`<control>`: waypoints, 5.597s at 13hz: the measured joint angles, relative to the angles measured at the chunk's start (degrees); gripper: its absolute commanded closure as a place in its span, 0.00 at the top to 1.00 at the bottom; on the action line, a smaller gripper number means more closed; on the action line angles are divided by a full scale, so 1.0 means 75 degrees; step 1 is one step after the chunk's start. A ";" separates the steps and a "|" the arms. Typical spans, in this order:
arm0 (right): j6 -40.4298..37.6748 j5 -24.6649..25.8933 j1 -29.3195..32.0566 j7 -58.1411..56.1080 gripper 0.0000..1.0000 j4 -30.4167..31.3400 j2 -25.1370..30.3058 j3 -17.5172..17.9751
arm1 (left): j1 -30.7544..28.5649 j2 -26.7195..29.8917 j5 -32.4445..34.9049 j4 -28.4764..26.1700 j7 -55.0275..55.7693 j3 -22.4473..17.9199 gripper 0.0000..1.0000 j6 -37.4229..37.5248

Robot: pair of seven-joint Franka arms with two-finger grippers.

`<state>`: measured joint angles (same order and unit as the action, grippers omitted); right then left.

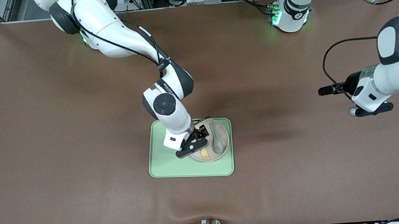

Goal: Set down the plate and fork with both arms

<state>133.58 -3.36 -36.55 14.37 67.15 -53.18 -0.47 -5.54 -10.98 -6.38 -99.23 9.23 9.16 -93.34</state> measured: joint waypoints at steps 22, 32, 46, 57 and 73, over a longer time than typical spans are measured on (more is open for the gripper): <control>0.0395 0.0274 -0.0302 0.0396 0.59 -0.0008 -0.0523 -0.0183 | 0.1292 0.1865 0.0771 0.1490 -0.0984 -0.1269 1.00 0.1402; 0.0386 0.0470 -0.0449 0.0396 0.30 -0.0010 -0.0650 -0.0180 | 0.1077 0.1873 0.0771 0.1906 -0.0981 -0.0956 1.00 0.1655; -0.0661 0.0477 -0.0417 0.0543 0.08 -0.0532 -0.0471 -0.0228 | 0.0942 0.1451 0.0885 0.1734 -0.0442 -0.0489 1.00 0.1312; -0.1399 0.0156 0.0705 0.0616 0.12 -0.0008 0.0037 -0.0306 | 0.0785 0.1469 0.0885 0.1705 -0.1103 -0.0446 1.00 0.1038; -0.1094 0.0134 0.0826 0.1091 1.00 0.1024 0.0653 -0.0345 | 0.0736 0.1467 0.0885 0.1692 -0.0739 -0.0407 1.00 0.1095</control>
<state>125.37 -2.35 -30.36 22.56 74.82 -48.29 -3.05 -0.01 0.03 0.26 -86.54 3.69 6.11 -85.13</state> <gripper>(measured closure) 0.000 0.000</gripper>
